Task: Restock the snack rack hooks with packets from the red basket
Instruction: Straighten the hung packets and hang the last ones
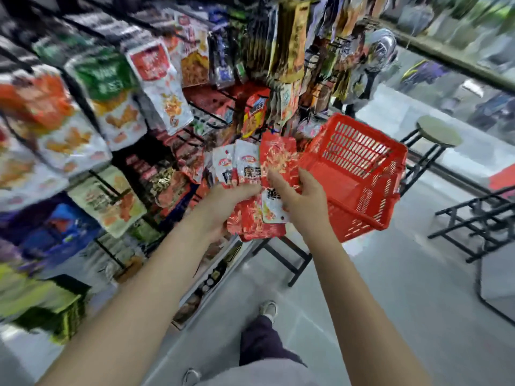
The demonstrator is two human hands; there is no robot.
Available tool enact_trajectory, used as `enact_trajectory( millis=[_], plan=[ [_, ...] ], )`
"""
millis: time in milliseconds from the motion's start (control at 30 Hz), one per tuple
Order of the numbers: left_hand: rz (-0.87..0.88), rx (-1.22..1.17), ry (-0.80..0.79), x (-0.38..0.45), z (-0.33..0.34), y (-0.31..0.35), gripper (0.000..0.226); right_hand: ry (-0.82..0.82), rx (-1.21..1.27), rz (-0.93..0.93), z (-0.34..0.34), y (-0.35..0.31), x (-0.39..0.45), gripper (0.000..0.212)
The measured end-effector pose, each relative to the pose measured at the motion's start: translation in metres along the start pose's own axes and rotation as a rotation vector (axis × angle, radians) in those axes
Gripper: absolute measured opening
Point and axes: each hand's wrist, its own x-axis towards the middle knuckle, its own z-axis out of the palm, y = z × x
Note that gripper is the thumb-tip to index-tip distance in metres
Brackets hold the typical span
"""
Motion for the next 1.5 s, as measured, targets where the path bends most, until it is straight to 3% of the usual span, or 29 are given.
enact_trajectory(
  millis=[67, 167, 200, 300, 367, 433, 500, 567, 633, 700, 767, 867, 933, 1000, 1100, 1200, 1367, 1500],
  plan=[
    [0.059, -0.021, 0.071, -0.015, -0.009, -0.003, 0.012, -0.098, -0.014, 0.084, 0.008, -0.004, -0.015, 0.079],
    [0.130, -0.050, 0.181, -0.032, -0.017, -0.003, 0.014, -0.237, 0.010, 0.119, 0.016, -0.010, -0.033, 0.098],
    [0.140, -0.065, 0.198, -0.037, -0.020, -0.004, 0.018, -0.216, 0.033, 0.115, 0.018, -0.011, -0.038, 0.094],
    [0.127, -0.076, 0.149, -0.054, -0.028, -0.006, 0.017, -0.106, 0.105, 0.069, 0.021, -0.016, -0.048, 0.053],
    [0.106, -0.046, 0.133, -0.062, -0.031, -0.011, 0.017, -0.091, 0.074, 0.094, 0.023, -0.016, -0.050, 0.053],
    [0.095, -0.037, 0.210, -0.066, -0.036, -0.016, 0.019, -0.177, 0.063, 0.151, 0.021, -0.011, -0.051, 0.066],
    [0.082, -0.033, 0.301, -0.066, -0.044, -0.021, 0.017, -0.305, 0.113, 0.188, 0.018, -0.004, -0.049, 0.044],
    [0.068, -0.030, 0.382, -0.066, -0.052, -0.023, 0.016, -0.397, 0.119, 0.189, 0.014, 0.004, -0.047, 0.038],
    [0.071, -0.033, 0.430, -0.067, -0.058, -0.025, 0.016, -0.280, 0.106, 0.133, 0.008, 0.010, -0.044, 0.038],
    [0.054, -0.026, 0.444, -0.069, -0.061, -0.029, 0.019, -0.101, 0.135, 0.066, 0.001, 0.012, -0.040, 0.024],
    [0.031, -0.033, 0.452, -0.071, -0.065, -0.034, 0.024, -0.055, 0.169, 0.046, -0.006, 0.010, -0.036, 0.011],
    [0.035, -0.007, 0.462, -0.075, -0.068, -0.038, 0.033, -0.133, 0.202, 0.088, -0.008, 0.010, -0.031, 0.025],
    [0.057, 0.003, 0.457, -0.077, -0.067, -0.038, 0.060, -0.181, 0.326, 0.154, -0.005, 0.010, -0.029, 0.053],
    [0.041, -0.002, 0.435, -0.076, -0.069, -0.040, 0.087, -0.205, 0.541, 0.228, -0.004, 0.012, -0.023, 0.060],
    [0.030, -0.033, 0.359, -0.078, -0.063, -0.035, 0.065, -0.242, 0.612, 0.312, -0.002, 0.010, -0.021, 0.036],
    [0.041, 0.003, 0.290, -0.077, -0.053, -0.038, 0.040, -0.255, 0.479, 0.303, 0.017, 0.011, -0.026, 0.014],
    [0.090, 0.093, 0.305, -0.075, -0.036, -0.033, 0.029, -0.247, 0.391, 0.302, 0.043, 0.006, -0.034, 0.043],
    [0.099, 0.083, 0.285, -0.077, -0.028, -0.004, 0.015, -0.266, 0.366, 0.260, 0.036, -0.014, -0.024, 0.032]
  ],
)
